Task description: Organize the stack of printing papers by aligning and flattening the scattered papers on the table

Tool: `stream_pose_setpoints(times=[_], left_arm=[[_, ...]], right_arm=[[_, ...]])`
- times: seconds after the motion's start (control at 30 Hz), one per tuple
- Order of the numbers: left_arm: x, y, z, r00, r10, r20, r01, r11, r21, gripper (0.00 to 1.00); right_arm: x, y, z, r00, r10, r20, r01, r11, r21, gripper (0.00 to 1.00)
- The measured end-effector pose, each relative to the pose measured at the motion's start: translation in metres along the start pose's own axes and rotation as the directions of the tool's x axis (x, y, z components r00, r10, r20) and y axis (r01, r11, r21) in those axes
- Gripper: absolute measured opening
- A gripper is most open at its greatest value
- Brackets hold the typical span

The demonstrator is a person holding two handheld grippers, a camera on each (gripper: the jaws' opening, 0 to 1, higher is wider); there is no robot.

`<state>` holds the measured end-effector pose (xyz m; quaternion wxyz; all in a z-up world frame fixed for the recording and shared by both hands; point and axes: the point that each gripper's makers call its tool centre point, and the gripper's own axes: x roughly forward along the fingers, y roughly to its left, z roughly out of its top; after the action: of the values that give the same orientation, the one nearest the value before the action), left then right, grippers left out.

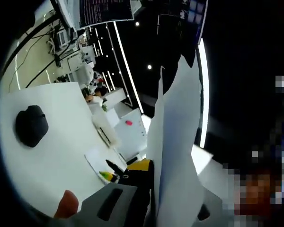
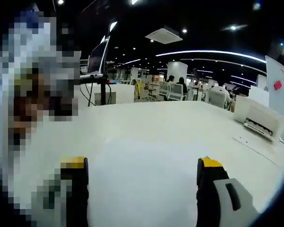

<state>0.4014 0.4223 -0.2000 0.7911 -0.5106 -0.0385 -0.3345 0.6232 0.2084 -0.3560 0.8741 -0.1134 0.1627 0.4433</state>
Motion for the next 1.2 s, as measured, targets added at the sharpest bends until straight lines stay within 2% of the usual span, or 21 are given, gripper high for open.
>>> stream_pose_setpoints(times=[0.23, 0.33, 0.37, 0.4, 0.63, 0.8, 1.03, 1.07, 1.17, 1.2], left_arm=[[0.006, 0.000, -0.003, 1.000, -0.005, -0.005, 0.005, 1.000, 0.009, 0.06], [0.008, 0.004, 0.000, 1.000, -0.002, -0.015, 0.002, 1.000, 0.008, 0.06], [0.009, 0.003, -0.002, 1.000, -0.001, -0.018, 0.001, 1.000, 0.009, 0.06], [0.010, 0.003, -0.002, 1.000, 0.000, -0.021, 0.000, 1.000, 0.011, 0.06], [0.012, 0.005, 0.000, 1.000, -0.004, -0.029, 0.005, 1.000, 0.016, 0.06], [0.012, 0.004, -0.005, 1.000, -0.008, -0.029, 0.009, 1.000, 0.012, 0.06], [0.013, 0.003, -0.006, 1.000, -0.004, -0.031, 0.005, 1.000, 0.014, 0.06], [0.013, 0.003, -0.004, 1.000, -0.005, -0.031, 0.006, 1.000, 0.016, 0.06], [0.014, 0.001, -0.005, 0.999, -0.007, -0.035, 0.008, 1.000, 0.020, 0.06], [0.014, 0.000, -0.005, 0.999, -0.007, -0.036, 0.008, 1.000, 0.020, 0.06]], right_arm=[[0.006, -0.002, -0.006, 1.000, 0.001, -0.022, -0.001, 1.000, 0.029, 0.90], [0.010, -0.004, -0.016, 0.998, 0.003, -0.057, 0.001, 0.998, 0.060, 0.90], [0.011, -0.005, -0.008, 1.000, 0.012, -0.012, -0.011, 0.999, 0.048, 0.90], [0.009, -0.004, -0.012, 0.999, 0.000, -0.034, 0.002, 0.997, 0.071, 0.90], [0.007, 0.004, -0.011, 1.000, 0.002, -0.014, -0.002, 0.999, 0.053, 0.90], [0.009, 0.002, -0.010, 1.000, 0.010, 0.016, -0.011, 0.999, 0.050, 0.90], [0.006, 0.003, -0.011, 1.000, 0.007, 0.025, -0.008, 0.999, 0.053, 0.89], [0.006, 0.001, -0.011, 1.000, 0.007, 0.026, -0.009, 0.999, 0.054, 0.88], [0.003, -0.006, -0.011, 0.999, -0.018, 0.028, 0.016, 0.998, 0.067, 0.73], [0.003, -0.009, -0.011, 0.999, -0.018, 0.031, 0.015, 0.998, 0.067, 0.71]])
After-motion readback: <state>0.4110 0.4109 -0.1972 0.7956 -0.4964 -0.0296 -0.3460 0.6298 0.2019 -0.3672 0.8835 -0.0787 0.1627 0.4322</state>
